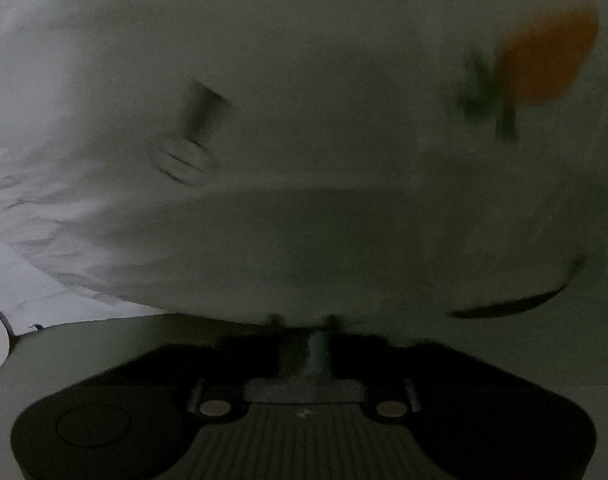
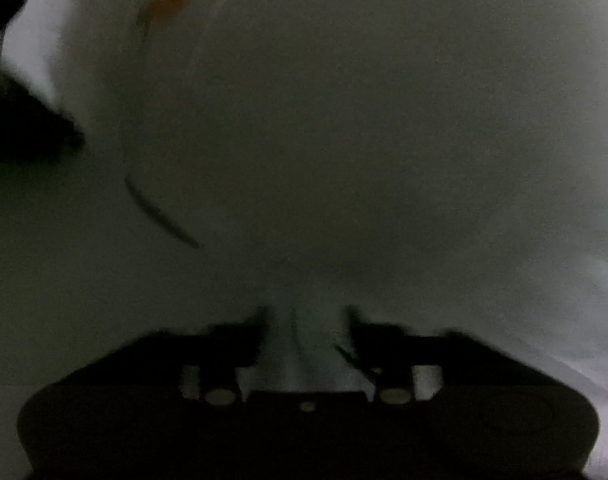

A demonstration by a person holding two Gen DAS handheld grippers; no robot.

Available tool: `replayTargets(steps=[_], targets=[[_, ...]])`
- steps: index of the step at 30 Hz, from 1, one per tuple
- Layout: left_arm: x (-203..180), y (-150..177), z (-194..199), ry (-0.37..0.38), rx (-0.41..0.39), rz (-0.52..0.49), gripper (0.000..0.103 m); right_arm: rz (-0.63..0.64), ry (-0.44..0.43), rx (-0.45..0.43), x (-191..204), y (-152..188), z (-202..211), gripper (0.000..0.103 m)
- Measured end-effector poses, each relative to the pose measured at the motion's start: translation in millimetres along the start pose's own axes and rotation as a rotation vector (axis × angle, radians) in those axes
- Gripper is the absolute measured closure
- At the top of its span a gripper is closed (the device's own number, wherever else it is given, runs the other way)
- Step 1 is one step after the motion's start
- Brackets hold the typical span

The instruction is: Fold clothes

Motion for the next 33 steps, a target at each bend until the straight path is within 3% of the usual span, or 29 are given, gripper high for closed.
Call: replayTargets(steps=[3,5,9,14,18,21,26,27,28,30,31,32,33], targets=[[19.1,-2.0,51.0,0.021,-0.036,0.022,0.043,-0.168,0.043,-0.044,-37.9,4.2,67.8,0.034],[42.5,8.8,79.2,0.013,-0.04,0.007,0.035,-0.252,0.054,-0.022,-55.9,20.2,112.4,0.03],[76.5,48.6,162.5,-0.033,0.008,-0.047,0.033,-0.327,0.08,0.131,-51.2,81.6,196.5,0.025],[115.5,122.3,289.9,-0.072,0.153,-0.064,0.027,-0.476,0.087,0.322,-28.7,156.5,297.6,0.025],[148.2,193.5,355.5,-0.093,0.336,0.009,0.027,-0.591,0.072,0.43,-9.1,188.2,374.2,0.025],[158.9,242.3,403.6,-0.068,0.459,0.101,0.027,-0.696,-0.033,0.483,13.5,208.5,424.2,0.025],[161.1,303.8,438.6,0.024,0.543,0.288,0.028,-0.688,-0.177,0.495,60.9,222.0,452.4,0.025],[160.2,311.5,441.0,0.027,0.529,0.326,0.029,-0.676,-0.18,0.476,67.6,223.1,454.2,0.031],[161.6,316.2,443.1,0.013,0.493,0.366,0.033,-0.663,-0.166,0.443,71.8,223.3,455.7,0.047],[160.7,314.1,447.2,-0.031,0.447,0.369,0.053,-0.655,-0.123,0.411,80.8,221.1,457.1,0.071],[159.1,309.3,447.9,-0.031,0.441,0.35,0.085,-0.668,-0.119,0.41,83.0,218.5,459.6,0.083],[159.0,304.9,448.6,-0.044,0.437,0.329,0.099,-0.674,-0.108,0.396,85.1,213.4,462.8,0.086],[159.9,301.7,449.4,-0.05,0.435,0.319,0.099,-0.672,-0.107,0.376,86.5,207.8,469.6,0.087]])
Point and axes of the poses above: each gripper's, at about its wrist camera, not at the fingertips, and z roughly against the way its jaws point, x to its left, y to its underside, the point moved 9 cm from there along -z, roughly the way its jaws point, and after that the axes turned 2 degrees about -x, right-handed, at the moved point
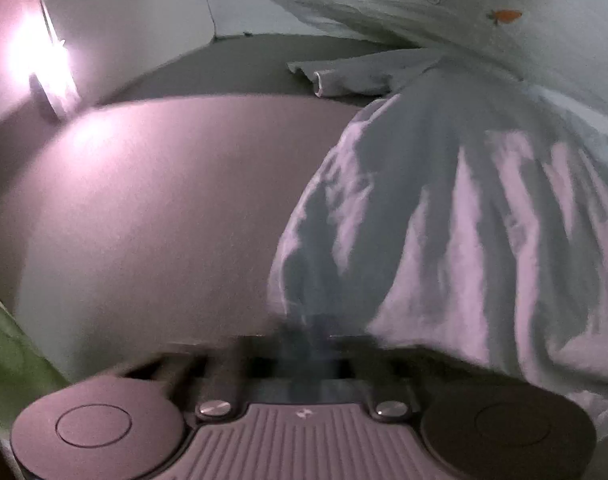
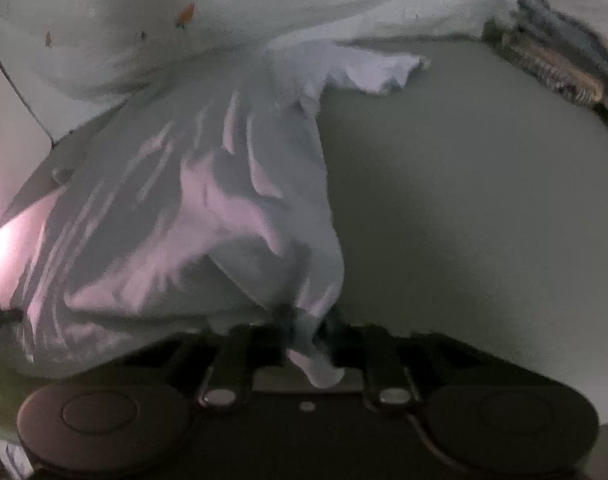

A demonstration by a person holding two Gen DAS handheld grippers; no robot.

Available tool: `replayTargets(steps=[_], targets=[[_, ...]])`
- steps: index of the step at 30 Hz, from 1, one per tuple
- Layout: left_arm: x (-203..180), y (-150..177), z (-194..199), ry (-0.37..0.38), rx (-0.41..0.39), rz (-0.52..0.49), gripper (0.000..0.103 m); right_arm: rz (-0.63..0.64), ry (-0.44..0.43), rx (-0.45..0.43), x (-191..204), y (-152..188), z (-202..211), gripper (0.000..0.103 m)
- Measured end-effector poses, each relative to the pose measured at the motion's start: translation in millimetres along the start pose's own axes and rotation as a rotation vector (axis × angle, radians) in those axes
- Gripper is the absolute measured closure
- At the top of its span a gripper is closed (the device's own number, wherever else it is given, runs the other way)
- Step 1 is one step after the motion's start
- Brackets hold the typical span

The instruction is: Fold clothes

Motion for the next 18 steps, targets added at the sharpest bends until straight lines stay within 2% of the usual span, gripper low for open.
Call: replayTargets(steps=[3,8,9,12,14,18], targets=[[9.4,-3.8,5.5,0.035,-0.001,0.04,0.099,-0.017,-0.021,-0.072,9.2,-13.3,23.8,0.1],[40.4,-51.9,73.5,0.074,-0.137,0.115,0.101,-0.176,-0.062,-0.238,1.7,-57.4,95.5,0.1],[45.1,-60.9,87.5,0.105,-0.152,0.126,0.101,-0.181,-0.064,-0.266,2.0,-65.2,106.5,0.1],[51.8,-65.9,95.9,0.109,-0.162,0.112,0.1,-0.19,-0.045,-0.284,0.6,-76.3,119.5,0.1],[52.8,-52.3,76.9,0.056,-0.111,0.069,0.1,-0.183,-0.003,-0.183,-4.9,-61.1,102.0,0.1],[59.0,-13.0,31.3,-0.045,0.037,0.009,0.096,-0.206,0.169,0.05,-31.5,-1.1,54.1,0.096]])
Point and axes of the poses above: each gripper's, at about its wrist camera, not at the fingertips, and z roughly against the way its jaws point, x to its left, y to its underside, the point moved 9 cm from there along -z, roughly the way its jaws point, and after that the axes turned 2 degrees about -x, right-handed, at the moved point
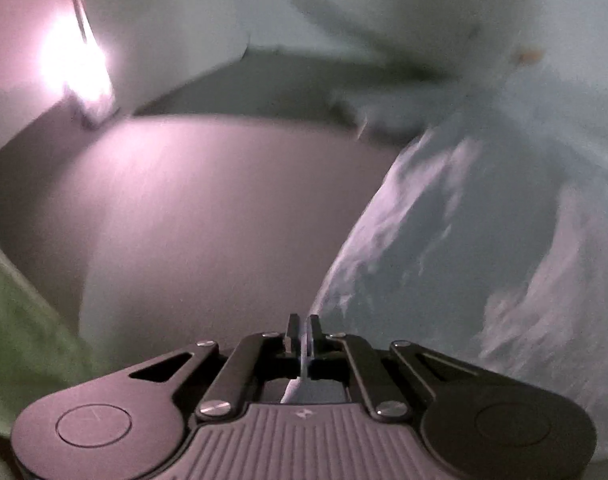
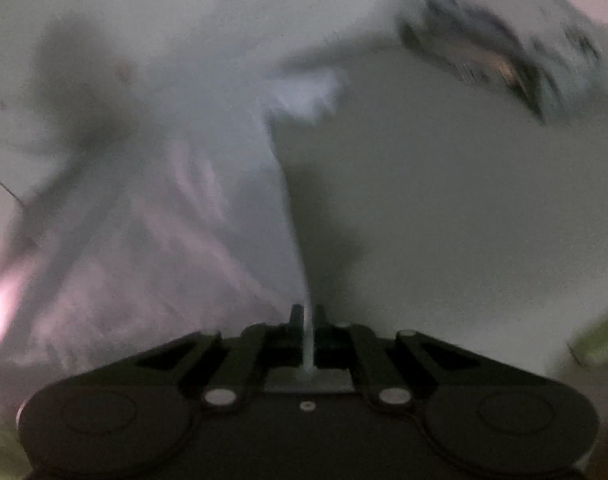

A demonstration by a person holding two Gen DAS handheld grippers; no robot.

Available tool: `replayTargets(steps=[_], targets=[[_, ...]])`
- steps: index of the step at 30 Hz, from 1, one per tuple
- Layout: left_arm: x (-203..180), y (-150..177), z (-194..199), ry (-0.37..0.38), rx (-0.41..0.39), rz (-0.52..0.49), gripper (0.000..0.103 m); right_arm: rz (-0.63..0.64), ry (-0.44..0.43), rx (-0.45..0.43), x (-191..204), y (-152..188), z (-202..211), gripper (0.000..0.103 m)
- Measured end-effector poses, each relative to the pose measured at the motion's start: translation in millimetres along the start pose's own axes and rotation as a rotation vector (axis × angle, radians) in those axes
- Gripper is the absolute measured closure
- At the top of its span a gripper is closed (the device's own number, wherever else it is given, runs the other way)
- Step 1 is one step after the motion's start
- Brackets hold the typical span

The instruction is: Fold clothes

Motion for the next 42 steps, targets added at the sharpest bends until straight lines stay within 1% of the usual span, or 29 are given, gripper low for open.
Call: replayTargets(steps=[1,2,3,4,5,6,8,9,11,12,15,16,17,20,22,24,27,30,32,34,35,36,37,38,39,42], targets=[[1.6,7.7,-8.7,-0.026,0.028,-0.017,0.096,-0.012,0.027,0.032,-5.1,8.5,-6.7,0.093],[3.9,10.6,-10.3,-0.046,0.036,-0.032,0.091,-0.023,0.033,0.04,-7.2,12.7,-8.1,0.092],[5.3,9.8,-8.8,-0.044,0.037,-0.027,0.086,-0.035,0.038,0.046,-9.3,16.7,-9.2,0.078],[4.8,6.0,-5.6,-0.022,0.028,-0.009,0.074,-0.046,0.036,0.029,-10.5,15.0,-6.1,0.058],[3.4,1.6,-2.3,0.002,0.017,0.009,0.063,-0.058,0.034,0.012,-11.7,13.0,-2.8,0.051],[-1.6,-4.8,0.4,0.029,0.002,0.024,0.059,-0.063,0.032,-0.009,-11.8,8.9,0.2,0.049],[-18.6,-14.4,-0.3,0.058,-0.022,0.008,0.046,-0.061,0.025,-0.039,-8.4,-1.8,-0.1,0.048],[-29.1,-18.5,-1.1,0.07,-0.032,-0.011,0.044,-0.058,0.023,-0.049,-6.3,-6.9,-1.7,0.045],[-55.4,-28.3,-4.3,0.097,-0.039,-0.056,0.035,-0.033,0.019,-0.072,0.2,-18.1,-7.3,0.038],[-69.3,-32.7,-5.7,0.114,-0.038,-0.074,0.034,-0.02,0.018,-0.083,3.4,-23.8,-10.2,0.031],[-115.8,-42.5,-7.8,0.179,-0.038,-0.127,0.026,0.061,0.037,-0.135,13.5,-43.6,-16.0,0.027],[-130.6,-44.6,-9.4,0.192,-0.041,-0.152,0.022,0.108,0.053,-0.152,17.0,-51.1,-19.7,0.027],[-144.9,-44.8,-11.9,0.195,-0.047,-0.184,0.021,0.156,0.069,-0.169,20.7,-58.7,-23.4,0.027],[-186.3,-45.7,-19.0,0.201,-0.055,-0.278,0.02,0.358,0.132,-0.215,33.9,-81.9,-41.4,0.031],[-209.2,-46.3,-23.9,0.208,-0.044,-0.311,0.02,0.517,0.18,-0.238,41.3,-97.5,-60.5,0.047],[-232.3,-49.3,-31.3,0.212,-0.019,-0.319,0.02,0.663,0.21,-0.243,48.2,-112.3,-83.7,0.055],[-261.0,-57.2,-47.6,0.216,0.032,-0.304,0.02,0.829,0.205,-0.249,58.5,-139.9,-123.6,0.056],[-283.5,-67.0,-61.0,0.213,0.069,-0.278,0.02,0.923,0.166,-0.263,67.9,-164.6,-157.9,0.056],[-294.8,-74.1,-69.2,0.187,0.09,-0.257,0.02,0.983,0.168,-0.275,73.2,-180.8,-180.3,0.054],[-302.0,-79.8,-74.2,0.165,0.098,-0.246,0.02,1.032,0.168,-0.294,78.1,-195.4,-196.8,0.049],[-305.3,-82.2,-76.6,0.153,0.1,-0.243,0.02,1.051,0.162,-0.301,79.1,-200.1,-202.1,0.049],[-307.2,-83.6,-78.4,0.138,0.102,-0.242,0.02,1.069,0.156,-0.307,80.2,-204.7,-207.3,0.053],[-308.2,-84.4,-79.6,0.124,0.105,-0.242,0.02,1.088,0.149,-0.313,81.2,-209.2,-212.5,0.065],[-307.1,-83.7,-79.2,0.113,0.11,-0.242,0.02,1.105,0.161,-0.319,80.8,-213.5,-216.9,0.077],[-306.2,-82.1,-79.5,0.104,0.118,-0.24,0.02,1.118,0.173,-0.328,78.7,-216.6,-219.4,0.096],[-301.8,-76.1,-79.9,0.081,0.147,-0.23,0.02,1.151,0.101,-0.277,72.0,-211.7,-217.3,0.097]])
Point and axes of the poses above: each gripper's, at about its wrist camera, not at the fingertips, and z roughly against the way its jaws point, x to its left, y to its underside, the point moved 9 cm from there along -z, roughly the way its jaws point, and after that the axes turned 2 degrees about -x, right-handed, at the moved point
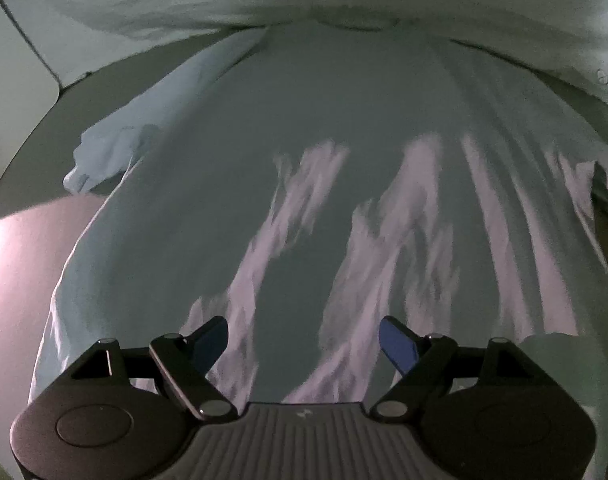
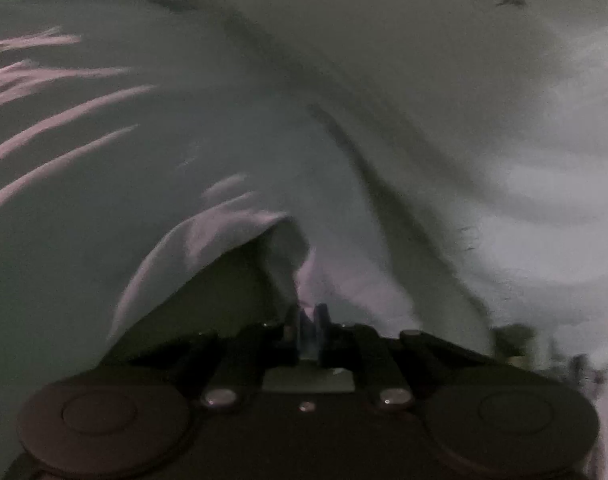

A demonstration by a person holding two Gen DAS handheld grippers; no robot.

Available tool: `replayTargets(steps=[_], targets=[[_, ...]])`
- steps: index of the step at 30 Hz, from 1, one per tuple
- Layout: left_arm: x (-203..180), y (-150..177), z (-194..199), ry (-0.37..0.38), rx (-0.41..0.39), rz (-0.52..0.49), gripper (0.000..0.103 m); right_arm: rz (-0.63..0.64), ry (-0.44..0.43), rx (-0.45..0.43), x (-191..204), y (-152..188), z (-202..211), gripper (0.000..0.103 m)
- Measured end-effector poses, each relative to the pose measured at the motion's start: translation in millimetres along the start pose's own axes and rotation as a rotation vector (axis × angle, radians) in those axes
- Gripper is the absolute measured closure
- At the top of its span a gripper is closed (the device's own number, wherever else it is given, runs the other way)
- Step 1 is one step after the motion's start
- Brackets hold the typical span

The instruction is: Fold clothes

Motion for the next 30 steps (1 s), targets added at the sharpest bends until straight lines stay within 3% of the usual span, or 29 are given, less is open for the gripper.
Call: replayTargets(steps=[3,4,5,6,7,8,12,15,17,19,21,27,29,30], targets=[[8.5,8.7,-2.1,-0.015,0.041,0.038,0.02,0.092,-0.008,0.008,4.2,11.7,12.8,0.096],[12.5,11.2,-2.9,-0.021,0.055,0.056,0.02,0.066,-0.05,0.008,1.9,14.4,19.0,0.086],[17.2,13.3,-3.6,-0.028,0.067,0.08,0.02,-0.036,-0.105,-0.008,-8.2,14.7,26.1,0.077],[21.5,14.9,-4.0,-0.034,0.078,0.102,0.02,-0.14,-0.16,-0.026,-18.9,14.5,33.5,0.053],[25.1,15.3,-4.0,-0.039,0.085,0.12,0.02,-0.28,-0.17,-0.057,-38.6,14.3,37.1,0.038],[29.0,16.0,-4.3,-0.045,0.093,0.141,0.02,-0.42,-0.177,-0.088,-59.3,14.1,40.5,0.036],[43.2,18.8,-5.9,-0.064,0.114,0.202,0.02,-0.871,-0.052,-0.037,-135.7,46.4,-2.1,0.035],[51.9,19.7,-4.7,-0.078,0.119,0.229,0.02,-1.007,-0.007,-0.005,-161.2,66.2,-41.0,0.036],[57.7,21.2,-2.0,-0.093,0.116,0.235,0.019,-1.001,-0.058,-0.028,-159.3,62.4,-55.7,0.039],[64.9,23.8,0.9,-0.109,0.113,0.244,0.019,-0.892,-0.104,0.006,-146.2,55.9,-67.0,0.068],[73.6,25.2,3.7,-0.117,0.111,0.263,0.019,-0.753,-0.076,-0.006,-132.8,45.2,-64.8,0.094],[104.6,26.5,11.4,-0.138,0.097,0.335,0.019,-0.657,0.062,0.053,-137.2,45.9,-62.9,0.095],[117.7,25.5,12.5,-0.146,0.085,0.351,0.019,-0.664,0.086,0.087,-133.6,46.8,-63.0,0.091],[124.9,24.5,13.5,-0.15,0.076,0.359,0.019,-0.657,0.106,0.106,-132.2,44.7,-62.1,0.082]])
Point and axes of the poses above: each gripper's, at about its wrist camera, not at the fingertips, and z roughly against the way its jaws point, x to its left, y to its underside, the point moved 9 cm from there along -z, roughly the way its jaws point, and after that the axes turned 2 degrees about -x, right-handed, at the moved point
